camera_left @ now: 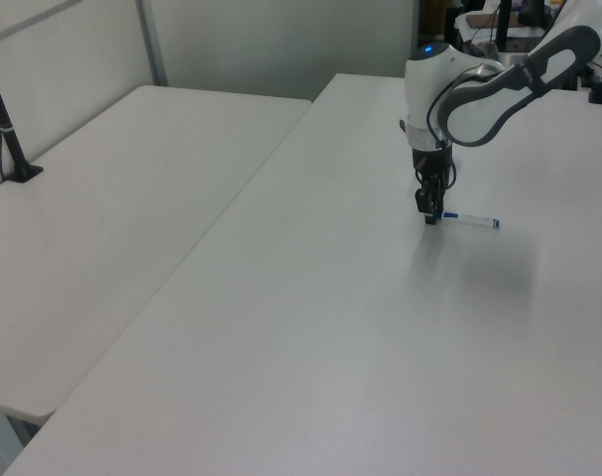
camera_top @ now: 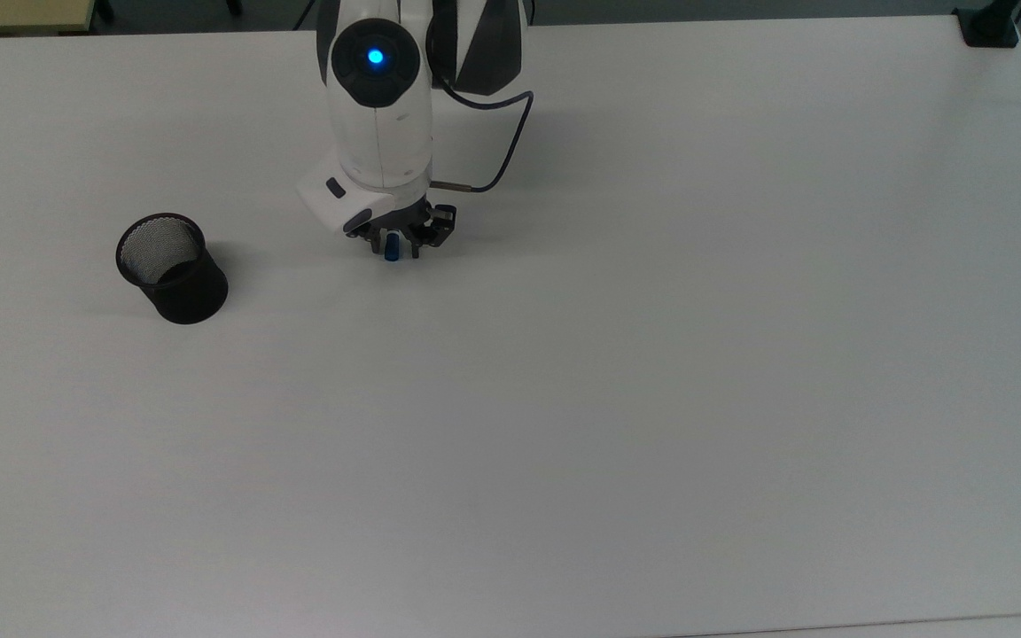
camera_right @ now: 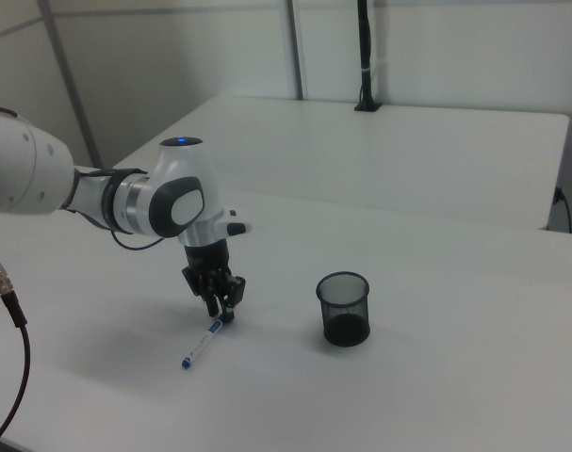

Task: Insert the marker
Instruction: 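Close the gripper on the marker near its blue cap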

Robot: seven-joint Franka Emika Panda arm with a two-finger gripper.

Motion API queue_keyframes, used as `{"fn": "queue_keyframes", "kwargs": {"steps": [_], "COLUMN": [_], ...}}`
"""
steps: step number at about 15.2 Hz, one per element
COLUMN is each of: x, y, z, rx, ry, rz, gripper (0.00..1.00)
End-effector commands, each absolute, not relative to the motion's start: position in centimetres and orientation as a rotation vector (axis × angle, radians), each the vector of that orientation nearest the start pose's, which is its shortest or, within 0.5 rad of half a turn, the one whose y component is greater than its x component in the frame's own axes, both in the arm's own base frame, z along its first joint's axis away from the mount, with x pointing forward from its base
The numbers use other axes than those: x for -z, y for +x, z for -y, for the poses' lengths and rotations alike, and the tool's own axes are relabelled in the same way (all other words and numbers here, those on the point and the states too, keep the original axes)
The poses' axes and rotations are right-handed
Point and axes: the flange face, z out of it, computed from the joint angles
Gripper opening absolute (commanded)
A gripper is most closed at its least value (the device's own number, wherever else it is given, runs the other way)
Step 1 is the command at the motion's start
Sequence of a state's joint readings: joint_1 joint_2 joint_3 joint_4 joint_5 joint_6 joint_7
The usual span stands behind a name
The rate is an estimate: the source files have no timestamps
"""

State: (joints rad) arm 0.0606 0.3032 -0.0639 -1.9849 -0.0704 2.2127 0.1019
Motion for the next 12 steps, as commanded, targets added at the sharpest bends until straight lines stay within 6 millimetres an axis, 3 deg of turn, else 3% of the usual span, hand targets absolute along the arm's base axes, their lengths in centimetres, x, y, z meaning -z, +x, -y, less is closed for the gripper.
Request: {"fn": "queue_keyframes", "kwargs": {"steps": [1, 5, 7, 9, 10, 11, 12], "x": [-33.8, -38.6, -39.0, -37.5, -36.5, -35.9, -35.3], "y": [60.0, 60.2, 60.2, 59.6, 59.2, 58.9, 58.7], "z": [1.8, 3.5, 4.0, 3.8, 3.8, 3.8, 3.7], "rx": [-0.017, 0.113, 0.120, 0.063, 0.012, -0.032, -0.057], "ry": [-3.168, -3.158, -3.157, -3.167, -3.170, -3.172, -3.173], "rz": [-0.196, -0.236, -0.246, -0.233, -0.227, -0.226, -0.223], "gripper": [0.00, 0.00, 0.00, 0.00, 0.19, 0.54, 0.64]}}
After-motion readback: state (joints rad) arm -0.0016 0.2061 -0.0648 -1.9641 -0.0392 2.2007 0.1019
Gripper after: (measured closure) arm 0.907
